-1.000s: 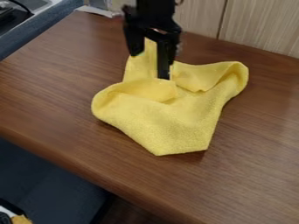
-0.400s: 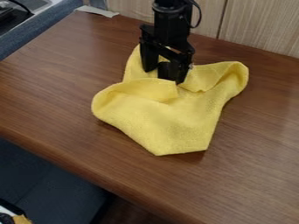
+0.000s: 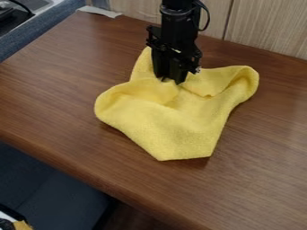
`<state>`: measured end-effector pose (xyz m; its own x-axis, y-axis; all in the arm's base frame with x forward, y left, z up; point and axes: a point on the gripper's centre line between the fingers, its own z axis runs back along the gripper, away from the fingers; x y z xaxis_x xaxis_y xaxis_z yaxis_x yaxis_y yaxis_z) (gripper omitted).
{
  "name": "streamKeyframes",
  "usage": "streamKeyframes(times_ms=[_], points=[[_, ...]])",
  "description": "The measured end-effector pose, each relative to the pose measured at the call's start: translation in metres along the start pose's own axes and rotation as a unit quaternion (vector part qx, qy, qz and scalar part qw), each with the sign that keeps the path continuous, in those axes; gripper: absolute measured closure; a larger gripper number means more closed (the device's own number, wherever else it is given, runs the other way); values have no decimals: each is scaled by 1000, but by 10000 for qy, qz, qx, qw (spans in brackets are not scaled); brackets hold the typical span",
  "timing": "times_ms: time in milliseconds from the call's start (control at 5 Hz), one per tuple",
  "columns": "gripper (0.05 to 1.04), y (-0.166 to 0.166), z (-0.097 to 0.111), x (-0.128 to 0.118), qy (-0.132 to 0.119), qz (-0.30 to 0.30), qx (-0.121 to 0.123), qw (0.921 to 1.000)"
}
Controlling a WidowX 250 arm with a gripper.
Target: Unfoldt the cloth from top left to left
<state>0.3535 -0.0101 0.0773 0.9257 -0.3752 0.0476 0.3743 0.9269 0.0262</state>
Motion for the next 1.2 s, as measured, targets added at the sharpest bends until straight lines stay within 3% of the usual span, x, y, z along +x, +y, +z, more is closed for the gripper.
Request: streamKeyframes(times_ms=[200,400,800,1200], points=[[879,0,-1,0,-7,15,3,10000],[981,0,-1,-1,-7,30,3,10000],[998,3,21,-3,-178,-5,70,9998],[998,30,56,-29,-430,431,291,9977]])
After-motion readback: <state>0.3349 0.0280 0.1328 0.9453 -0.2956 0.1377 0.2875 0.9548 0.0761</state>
